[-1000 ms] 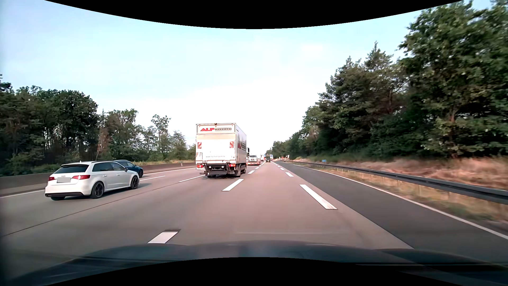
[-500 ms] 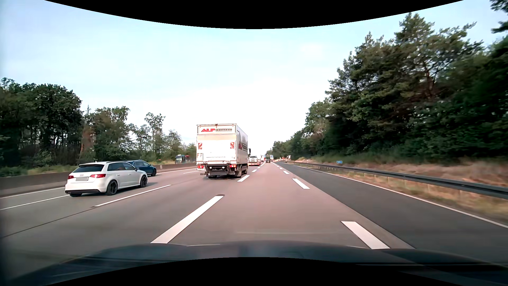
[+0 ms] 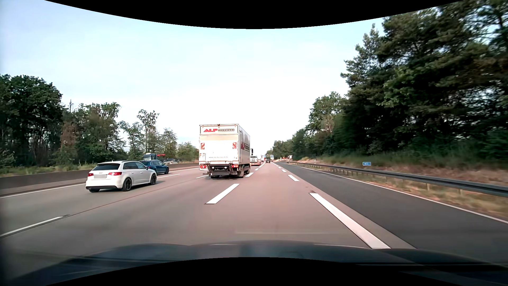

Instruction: Follow the waypoints while adhering to traffic rules and regulations

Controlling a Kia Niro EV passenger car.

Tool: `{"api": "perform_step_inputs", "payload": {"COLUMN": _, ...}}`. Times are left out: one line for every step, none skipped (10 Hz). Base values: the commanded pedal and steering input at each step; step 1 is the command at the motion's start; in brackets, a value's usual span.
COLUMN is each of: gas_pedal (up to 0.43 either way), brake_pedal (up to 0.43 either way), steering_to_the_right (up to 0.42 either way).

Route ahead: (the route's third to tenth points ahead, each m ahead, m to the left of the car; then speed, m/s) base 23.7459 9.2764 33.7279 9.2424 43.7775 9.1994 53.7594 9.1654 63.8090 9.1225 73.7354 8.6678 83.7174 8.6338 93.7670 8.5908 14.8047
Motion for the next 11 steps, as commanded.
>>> {"api": "perform_step_inputs", "payload": {"gas_pedal": 0.047, "brake_pedal": 0.000, "steering_to_the_right": -0.005}}
{"api": "perform_step_inputs", "payload": {"gas_pedal": 0.047, "brake_pedal": 0.000, "steering_to_the_right": -0.005}}
{"api": "perform_step_inputs", "payload": {"gas_pedal": 0.047, "brake_pedal": 0.000, "steering_to_the_right": -0.005}}
{"api": "perform_step_inputs", "payload": {"gas_pedal": 0.047, "brake_pedal": 0.000, "steering_to_the_right": -0.005}}
{"api": "perform_step_inputs", "payload": {"gas_pedal": 0.047, "brake_pedal": 0.000, "steering_to_the_right": -0.005}}
{"api": "perform_step_inputs", "payload": {"gas_pedal": 0.047, "brake_pedal": 0.000, "steering_to_the_right": -0.005}}
{"api": "perform_step_inputs", "payload": {"gas_pedal": 0.047, "brake_pedal": 0.000, "steering_to_the_right": -0.005}}
{"api": "perform_step_inputs", "payload": {"gas_pedal": 0.059, "brake_pedal": 0.000, "steering_to_the_right": -0.005}}
{"api": "perform_step_inputs", "payload": {"gas_pedal": 0.059, "brake_pedal": 0.000, "steering_to_the_right": -0.005}}
{"api": "perform_step_inputs", "payload": {"gas_pedal": 0.067, "brake_pedal": 0.000, "steering_to_the_right": -0.005}}
{"api": "perform_step_inputs", "payload": {"gas_pedal": 0.067, "brake_pedal": 0.000, "steering_to_the_right": -0.005}}
